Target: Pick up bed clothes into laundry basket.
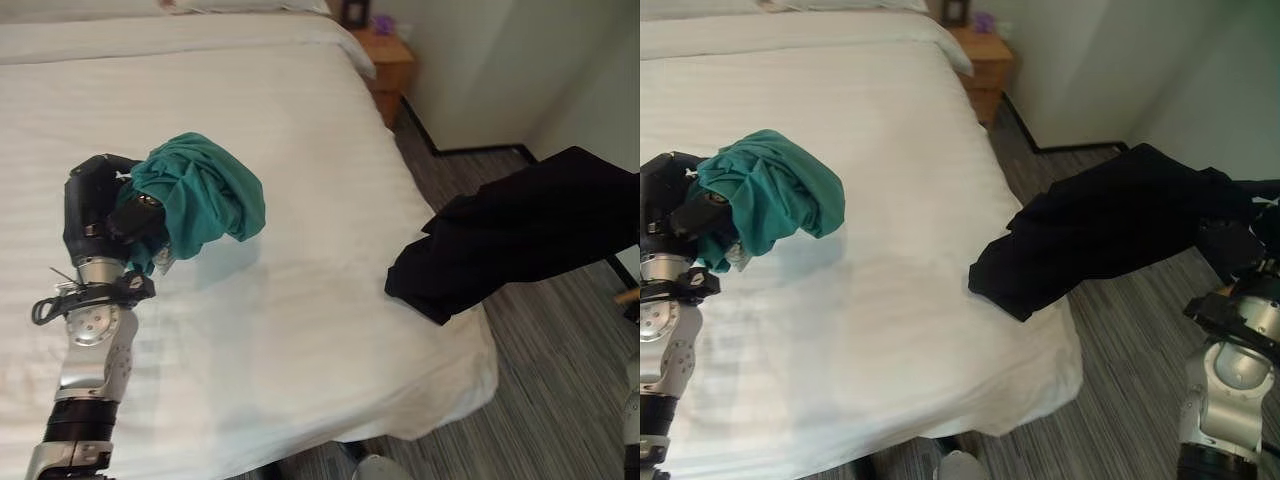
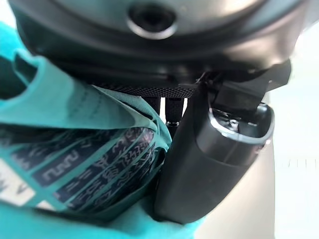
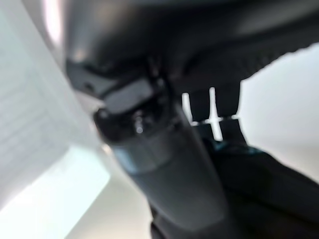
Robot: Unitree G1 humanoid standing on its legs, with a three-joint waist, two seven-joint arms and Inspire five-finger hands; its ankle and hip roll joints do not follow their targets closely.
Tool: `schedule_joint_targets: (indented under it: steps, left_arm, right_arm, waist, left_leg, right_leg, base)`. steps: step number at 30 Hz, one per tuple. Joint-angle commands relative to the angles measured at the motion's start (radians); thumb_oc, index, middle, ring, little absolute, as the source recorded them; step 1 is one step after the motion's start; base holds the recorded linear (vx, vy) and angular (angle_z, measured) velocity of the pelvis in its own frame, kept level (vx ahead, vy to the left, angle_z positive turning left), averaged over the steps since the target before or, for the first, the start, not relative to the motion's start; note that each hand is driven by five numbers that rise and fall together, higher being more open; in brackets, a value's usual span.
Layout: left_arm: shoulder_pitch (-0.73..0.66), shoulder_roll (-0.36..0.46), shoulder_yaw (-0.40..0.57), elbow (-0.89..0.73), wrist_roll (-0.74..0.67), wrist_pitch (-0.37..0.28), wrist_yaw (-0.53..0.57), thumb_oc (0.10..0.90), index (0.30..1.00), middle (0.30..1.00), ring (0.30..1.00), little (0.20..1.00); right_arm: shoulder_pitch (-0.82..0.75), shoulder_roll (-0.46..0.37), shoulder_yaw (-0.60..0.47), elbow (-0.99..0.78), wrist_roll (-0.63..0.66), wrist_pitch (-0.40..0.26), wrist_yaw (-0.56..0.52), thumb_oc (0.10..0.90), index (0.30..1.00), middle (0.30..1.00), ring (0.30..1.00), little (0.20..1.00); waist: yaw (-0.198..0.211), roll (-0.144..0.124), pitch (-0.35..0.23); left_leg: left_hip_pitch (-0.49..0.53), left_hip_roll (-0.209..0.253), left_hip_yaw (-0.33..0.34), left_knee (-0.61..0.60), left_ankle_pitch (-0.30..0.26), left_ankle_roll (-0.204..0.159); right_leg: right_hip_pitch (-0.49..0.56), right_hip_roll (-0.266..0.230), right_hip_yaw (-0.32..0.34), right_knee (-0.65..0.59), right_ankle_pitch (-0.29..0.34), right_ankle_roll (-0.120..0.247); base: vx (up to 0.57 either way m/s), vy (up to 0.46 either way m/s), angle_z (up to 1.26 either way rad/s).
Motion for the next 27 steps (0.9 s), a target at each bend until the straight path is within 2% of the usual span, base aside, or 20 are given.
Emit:
schedule_joint_targets:
  steps: [1, 3, 6, 8, 9, 10, 11, 12, 13, 14, 15, 16, 17, 18, 20, 21, 23, 24, 27]
  left_arm:
    - [-0.185, -0.028, -0.031, -0.094, -0.041, -0.127, -0.081, 0.400, 0.300, 0.300, 0.300, 0.300]
    - [-0.166, -0.057, -0.022, -0.108, -0.053, -0.124, -0.088, 0.400, 0.300, 0.300, 0.300, 0.300]
    - [-0.089, -0.098, 0.027, -0.154, -0.055, -0.120, -0.097, 0.400, 0.300, 0.300, 0.300, 0.300]
    - [-0.044, -0.123, 0.045, -0.175, -0.051, -0.109, -0.111, 0.400, 0.300, 0.300, 0.300, 0.300]
    - [0.032, -0.149, 0.080, -0.199, -0.067, -0.109, -0.140, 0.400, 0.300, 0.300, 0.300, 0.300]
    - [0.084, -0.169, 0.081, -0.230, -0.065, -0.100, -0.160, 0.400, 0.300, 0.300, 0.300, 0.300]
    - [0.119, -0.175, 0.085, -0.245, -0.067, -0.096, -0.165, 0.400, 0.300, 0.300, 0.300, 0.300]
    - [0.125, -0.177, 0.088, -0.250, -0.067, -0.095, -0.165, 0.400, 0.300, 0.300, 0.300, 0.300]
    - [0.159, -0.193, 0.094, -0.264, -0.062, -0.094, -0.162, 0.400, 0.300, 0.300, 0.300, 0.300]
    - [0.196, -0.203, 0.110, -0.289, -0.050, -0.089, -0.155, 0.400, 0.300, 0.300, 0.300, 0.300]
    - [0.229, -0.214, 0.120, -0.298, -0.042, -0.089, -0.153, 0.400, 0.300, 0.300, 0.300, 0.300]
    - [0.232, -0.215, 0.122, -0.302, -0.041, -0.088, -0.152, 0.400, 0.300, 0.300, 0.300, 0.300]
    - [0.257, -0.231, 0.129, -0.314, -0.028, -0.091, -0.148, 0.400, 0.300, 0.300, 0.300, 0.300]
    - [0.270, -0.231, 0.143, -0.333, -0.021, -0.099, -0.145, 0.400, 0.300, 0.300, 0.300, 0.300]
    - [0.312, -0.233, 0.175, -0.368, -0.005, -0.110, -0.144, 0.400, 0.300, 0.300, 0.300, 0.300]
    - [0.333, -0.228, 0.207, -0.399, 0.005, -0.111, -0.149, 0.400, 0.300, 0.300, 0.300, 0.300]
    - [0.325, -0.222, 0.222, -0.408, 0.027, -0.122, -0.136, 0.400, 0.300, 0.300, 0.300, 0.300]
    - [0.342, -0.228, 0.251, -0.415, 0.036, -0.123, -0.138, 0.400, 0.300, 0.300, 0.300, 0.300]
    - [0.352, -0.220, 0.263, -0.422, 0.047, -0.121, -0.142, 0.400, 0.300, 0.300, 0.300, 0.300]
  right_arm:
    - [-0.029, -0.055, -0.080, -0.144, -0.024, -0.123, -0.009, 0.400, 0.300, 0.300, 0.300, 0.300]
    - [-0.044, -0.025, -0.054, -0.161, -0.045, -0.123, -0.007, 0.400, 0.300, 0.300, 0.300, 0.300]
    - [-0.066, 0.016, -0.016, -0.182, -0.083, -0.111, -0.006, 0.400, 0.300, 0.300, 0.300, 0.300]
    - [-0.048, 0.036, -0.004, -0.202, -0.107, -0.102, 0.001, 0.400, 0.300, 0.300, 0.300, 0.300]
    - [-0.026, 0.069, -0.016, -0.223, -0.117, -0.102, 0.006, 0.400, 0.300, 0.300, 0.300, 0.300]
    - [-0.045, 0.085, 0.005, -0.238, -0.076, -0.116, 0.022, 0.400, 0.300, 0.300, 0.300, 0.300]
    - [-0.057, 0.079, 0.031, -0.246, -0.073, -0.121, 0.032, 0.400, 0.300, 0.300, 0.300, 0.300]
    - [-0.058, 0.077, 0.034, -0.244, -0.074, -0.122, 0.032, 0.400, 0.300, 0.300, 0.300, 0.300]
    - [-0.072, 0.059, 0.068, -0.244, -0.081, -0.124, 0.040, 0.400, 0.300, 0.300, 0.300, 0.300]
    - [-0.086, 0.049, 0.094, -0.243, -0.065, -0.127, 0.055, 0.400, 0.300, 0.300, 0.300, 0.300]
    - [-0.097, 0.054, 0.118, -0.239, -0.034, -0.129, 0.074, 0.400, 0.300, 0.300, 0.300, 0.300]
    - [-0.098, 0.054, 0.120, -0.237, -0.031, -0.130, 0.076, 0.400, 0.300, 0.300, 0.300, 0.300]
    - [-0.100, 0.052, 0.133, -0.241, -0.014, -0.125, 0.100, 0.400, 0.300, 0.300, 0.300, 0.300]
    - [-0.102, 0.053, 0.136, -0.248, -0.014, -0.122, 0.112, 0.400, 0.300, 0.300, 0.300, 0.300]
    - [-0.105, 0.044, 0.138, -0.251, -0.012, -0.117, 0.130, 0.400, 0.300, 0.300, 0.300, 0.300]
    - [-0.051, 0.065, 0.110, -0.271, 0.024, -0.095, 0.162, 0.400, 0.300, 0.300, 0.300, 0.300]
    - [-0.017, 0.092, 0.097, -0.266, 0.040, -0.092, 0.169, 0.400, 0.300, 0.300, 0.300, 0.300]
    - [0.020, 0.132, 0.076, -0.284, 0.051, -0.080, 0.192, 0.400, 0.300, 0.300, 0.300, 0.300]
    - [0.058, 0.169, 0.069, -0.299, 0.049, -0.070, 0.209, 0.400, 0.300, 0.300, 0.300, 0.300]
  waist:
    - [-0.054, 0.059, -0.065]
    - [-0.036, 0.064, -0.080]
    - [0.010, 0.052, -0.099]
    - [0.013, 0.043, -0.108]
    - [0.006, 0.026, -0.122]
    - [0.019, -0.006, -0.116]
    - [0.046, -0.013, -0.104]
    - [0.048, -0.011, -0.103]
    - [0.089, -0.019, -0.089]
    - [0.127, -0.030, -0.090]
    - [0.152, -0.036, -0.086]
    - [0.152, -0.038, -0.086]
    - [0.151, -0.039, -0.086]
    - [0.160, -0.040, -0.090]
    - [0.180, -0.029, -0.085]
    - [0.161, -0.018, -0.084]
    - [0.152, -0.008, -0.082]
    - [0.130, 0.009, -0.076]
    - [0.117, 0.014, -0.051]
  left_leg:
    - [0.061, 0.022, 0.096, 0.000, -0.115, -0.016]
    - [0.088, 0.024, 0.130, 0.000, -0.142, -0.011]
    - [0.114, 0.031, 0.201, 0.000, -0.144, -0.012]
    - [0.125, 0.024, 0.203, 0.002, -0.141, -0.011]
    - [0.131, 0.062, 0.234, 0.069, -0.141, -0.030]
    - [0.095, 0.127, 0.198, 0.215, -0.124, -0.053]
    - [0.070, 0.134, 0.116, 0.282, -0.124, -0.062]
    - [0.067, 0.140, 0.117, 0.296, -0.130, -0.065]
    - [0.032, 0.105, -0.035, 0.307, -0.098, -0.055]
    - [0.001, 0.056, -0.206, 0.313, -0.102, -0.045]
    - [-0.009, 0.010, -0.337, 0.319, -0.134, -0.042]
    - [-0.013, 0.010, -0.335, 0.321, -0.129, -0.042]
    - [-0.016, -0.002, -0.408, 0.318, -0.145, -0.050]
    - [-0.015, -0.021, -0.451, 0.285, -0.156, -0.055]
    - [-0.005, -0.027, -0.477, 0.230, -0.167, -0.047]
    - [0.022, -0.022, -0.434, 0.176, -0.181, -0.033]
    - [0.028, -0.032, -0.415, 0.144, -0.166, -0.027]
    - [0.045, -0.047, -0.374, 0.108, -0.164, -0.011]
    - [0.050, -0.050, -0.345, 0.100, -0.156, -0.001]
  right_leg:
    - [-0.080, 0.013, -0.226, 0.201, -0.160, -0.029]
    - [-0.056, -0.018, -0.308, 0.217, -0.208, -0.040]
    - [-0.008, -0.092, -0.468, 0.161, -0.204, -0.040]
    - [0.025, -0.086, -0.435, 0.113, -0.197, -0.043]
    - [0.048, -0.049, -0.370, 0.082, -0.194, -0.059]
    - [0.068, -0.009, -0.315, 0.087, -0.208, -0.100]
    - [0.074, 0.019, -0.280, 0.098, -0.215, -0.116]
    - [0.074, 0.022, -0.276, 0.102, -0.217, -0.118]
    - [0.072, 0.051, -0.222, 0.115, -0.201, -0.129]
    - [0.068, 0.063, -0.167, 0.113, -0.182, -0.133]
    - [0.077, 0.078, -0.105, 0.112, -0.178, -0.131]
    - [0.075, 0.077, -0.102, 0.110, -0.173, -0.130]
    - [0.086, 0.097, -0.020, 0.084, -0.160, -0.120]
    - [0.085, 0.104, 0.024, 0.064, -0.147, -0.112]
    - [0.081, 0.105, 0.057, 0.052, -0.139, -0.101]
    - [0.069, 0.098, 0.064, 0.038, -0.131, -0.090]
    - [0.044, 0.086, 0.069, 0.037, -0.123, -0.078]
    - [0.016, 0.081, 0.066, 0.071, -0.131, -0.059]
    - [-0.027, 0.101, 0.054, 0.164, -0.147, -0.041]
  base:
    - [-0.10, 0.094, -1.83]
    - [0.03, 0.009, -1.43]
    - [0.01, -0.135, -1.51]
    - [0.08, -0.173, -1.26]
    - [0.19, -0.395, -0.78]
    - [0.21, -0.426, -1.01]
    - [0.11, -0.251, -1.19]
    - [-0.06, -0.114, -1.51]
    - [-0.10, -0.156, -1.46]
    - [-0.05, -0.193, -1.61]
    - [0.01, -0.119, -1.71]
    - [0.06, -0.033, -2.35]
    - [0.00, 0.031, -2.00]
    - [0.00, 0.063, -1.42]
    - [-0.04, 0.122, -1.99]
    - [-0.06, 0.216, -2.36]
    - [-0.08, 0.299, -0.80]
    - [-0.08, 0.314, -0.47]
    - [-0.12, 0.152, -0.64]
